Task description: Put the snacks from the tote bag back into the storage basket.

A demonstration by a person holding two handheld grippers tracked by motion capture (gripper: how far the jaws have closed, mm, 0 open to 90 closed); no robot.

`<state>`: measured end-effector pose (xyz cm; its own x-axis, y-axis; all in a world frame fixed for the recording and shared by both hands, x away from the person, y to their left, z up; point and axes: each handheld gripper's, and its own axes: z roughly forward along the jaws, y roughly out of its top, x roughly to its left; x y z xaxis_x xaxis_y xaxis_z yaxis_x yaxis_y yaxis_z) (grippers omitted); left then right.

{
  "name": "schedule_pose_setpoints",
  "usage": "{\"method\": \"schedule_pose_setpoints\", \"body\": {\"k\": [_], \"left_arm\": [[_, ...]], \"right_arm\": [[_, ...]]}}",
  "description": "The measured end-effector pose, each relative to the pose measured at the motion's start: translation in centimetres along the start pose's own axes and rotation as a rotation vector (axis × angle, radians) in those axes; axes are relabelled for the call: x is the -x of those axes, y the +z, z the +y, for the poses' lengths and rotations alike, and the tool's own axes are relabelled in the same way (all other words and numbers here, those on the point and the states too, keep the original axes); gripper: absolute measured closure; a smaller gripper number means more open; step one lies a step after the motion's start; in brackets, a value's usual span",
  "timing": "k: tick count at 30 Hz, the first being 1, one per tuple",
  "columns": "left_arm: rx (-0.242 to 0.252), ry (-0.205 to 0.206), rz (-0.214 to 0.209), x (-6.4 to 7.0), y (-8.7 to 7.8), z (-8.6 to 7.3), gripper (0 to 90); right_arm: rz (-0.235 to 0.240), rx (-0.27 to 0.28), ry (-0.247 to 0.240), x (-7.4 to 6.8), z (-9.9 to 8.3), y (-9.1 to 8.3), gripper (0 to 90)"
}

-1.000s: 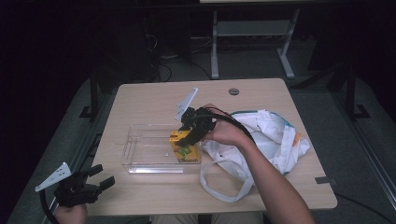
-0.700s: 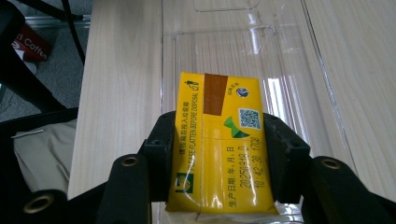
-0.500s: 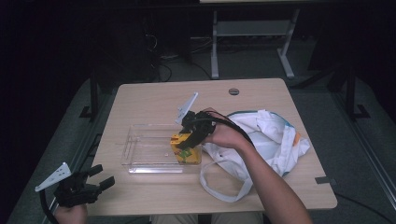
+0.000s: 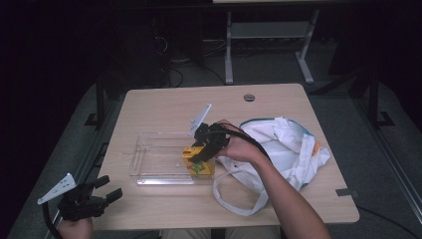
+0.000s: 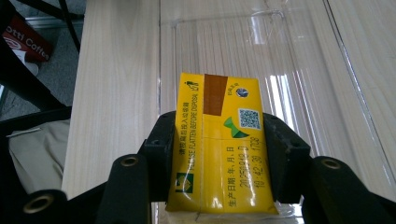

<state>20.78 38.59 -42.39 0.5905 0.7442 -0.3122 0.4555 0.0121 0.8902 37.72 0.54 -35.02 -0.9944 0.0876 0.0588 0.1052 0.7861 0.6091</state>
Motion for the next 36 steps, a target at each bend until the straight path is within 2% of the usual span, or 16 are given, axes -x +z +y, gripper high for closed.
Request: {"method": "schedule_pose_setpoints", "body": {"k": [16,36], "left_arm": [[-0.001,0.003,-0.002,0.0,0.0,0.0,12.6],[0.000,0.002,-0.003,0.0,0.0,0.0,12.6]], "right_arm": [[-0.008,-0.011,0.002,0.0,-0.6,0.9,51.1],[0.004,-0.013,0.007,0.1,-1.1,1.3,50.6]]}}
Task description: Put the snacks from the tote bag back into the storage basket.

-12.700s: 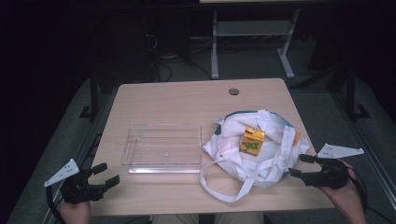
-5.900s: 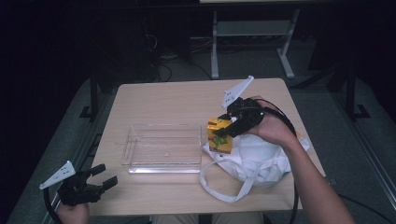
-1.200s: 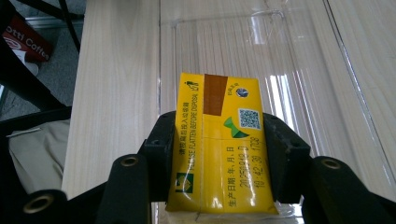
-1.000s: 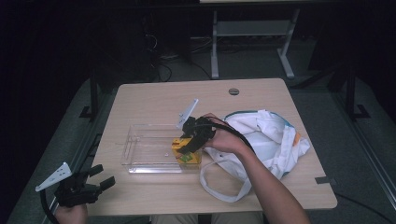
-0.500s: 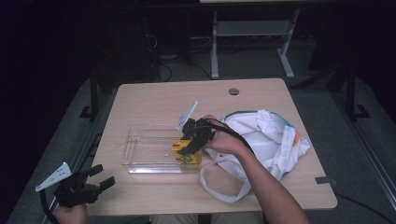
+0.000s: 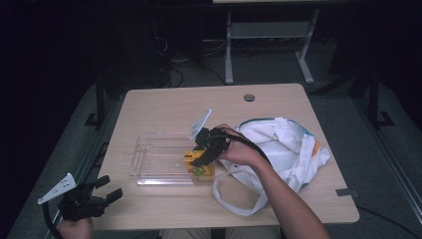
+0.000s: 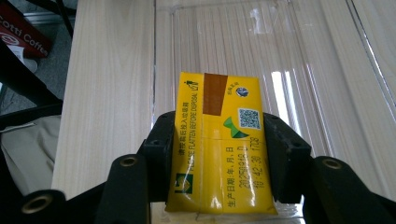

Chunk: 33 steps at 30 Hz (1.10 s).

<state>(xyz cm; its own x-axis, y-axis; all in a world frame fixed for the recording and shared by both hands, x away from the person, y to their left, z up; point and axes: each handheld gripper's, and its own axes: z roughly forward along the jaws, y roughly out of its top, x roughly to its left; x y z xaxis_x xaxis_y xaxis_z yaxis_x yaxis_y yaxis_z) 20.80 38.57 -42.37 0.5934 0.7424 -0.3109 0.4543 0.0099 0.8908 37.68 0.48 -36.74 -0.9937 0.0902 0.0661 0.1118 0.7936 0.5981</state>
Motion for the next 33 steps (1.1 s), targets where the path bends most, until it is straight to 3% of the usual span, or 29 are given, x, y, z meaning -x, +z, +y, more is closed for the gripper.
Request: {"method": "schedule_pose_setpoints", "body": {"k": [33], "left_arm": [[-0.001,0.001,0.000,0.0,0.1,0.0,12.6]], "right_arm": [[0.038,-0.016,0.012,0.1,-1.1,-0.3,48.9]]}}
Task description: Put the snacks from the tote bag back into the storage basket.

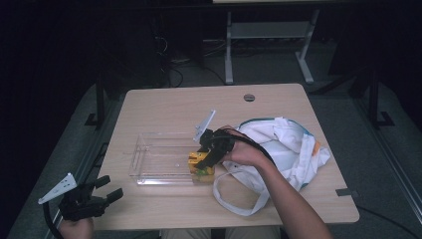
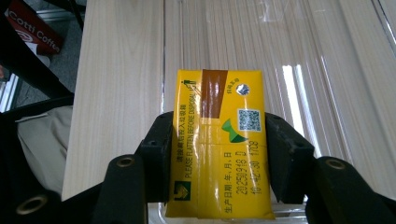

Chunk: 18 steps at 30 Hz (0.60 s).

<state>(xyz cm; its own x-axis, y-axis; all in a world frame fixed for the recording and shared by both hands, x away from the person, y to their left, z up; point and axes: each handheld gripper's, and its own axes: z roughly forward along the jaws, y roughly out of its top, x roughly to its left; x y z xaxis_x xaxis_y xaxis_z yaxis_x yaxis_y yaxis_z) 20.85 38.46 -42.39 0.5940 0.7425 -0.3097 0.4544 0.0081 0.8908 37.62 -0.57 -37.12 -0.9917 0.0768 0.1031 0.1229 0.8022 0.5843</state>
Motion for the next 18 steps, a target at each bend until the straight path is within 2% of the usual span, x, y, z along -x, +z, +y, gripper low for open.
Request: {"method": "schedule_pose_setpoints", "body": {"k": [18], "left_arm": [[-0.002,0.001,-0.001,0.06,0.03,0.00,12.6]], "right_arm": [[0.012,0.004,0.008,0.10,-0.60,-0.12,48.3]]}}
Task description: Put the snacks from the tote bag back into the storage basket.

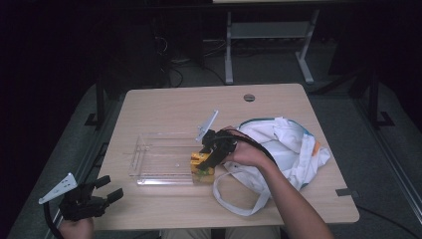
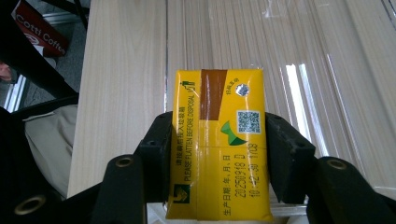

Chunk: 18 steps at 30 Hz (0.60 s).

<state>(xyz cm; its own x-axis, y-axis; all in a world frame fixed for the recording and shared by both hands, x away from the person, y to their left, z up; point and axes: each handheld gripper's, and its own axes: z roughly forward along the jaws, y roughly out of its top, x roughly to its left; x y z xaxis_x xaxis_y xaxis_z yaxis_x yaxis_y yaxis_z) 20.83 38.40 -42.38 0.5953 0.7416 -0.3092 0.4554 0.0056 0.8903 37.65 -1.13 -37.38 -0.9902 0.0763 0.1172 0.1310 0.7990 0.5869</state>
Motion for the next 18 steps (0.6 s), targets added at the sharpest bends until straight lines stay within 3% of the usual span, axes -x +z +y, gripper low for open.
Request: {"method": "schedule_pose_setpoints", "body": {"k": [18], "left_arm": [[-0.004,0.004,0.002,0.03,0.02,0.02,12.6]], "right_arm": [[0.006,0.001,0.004,-0.26,-0.04,-0.05,47.8]]}}
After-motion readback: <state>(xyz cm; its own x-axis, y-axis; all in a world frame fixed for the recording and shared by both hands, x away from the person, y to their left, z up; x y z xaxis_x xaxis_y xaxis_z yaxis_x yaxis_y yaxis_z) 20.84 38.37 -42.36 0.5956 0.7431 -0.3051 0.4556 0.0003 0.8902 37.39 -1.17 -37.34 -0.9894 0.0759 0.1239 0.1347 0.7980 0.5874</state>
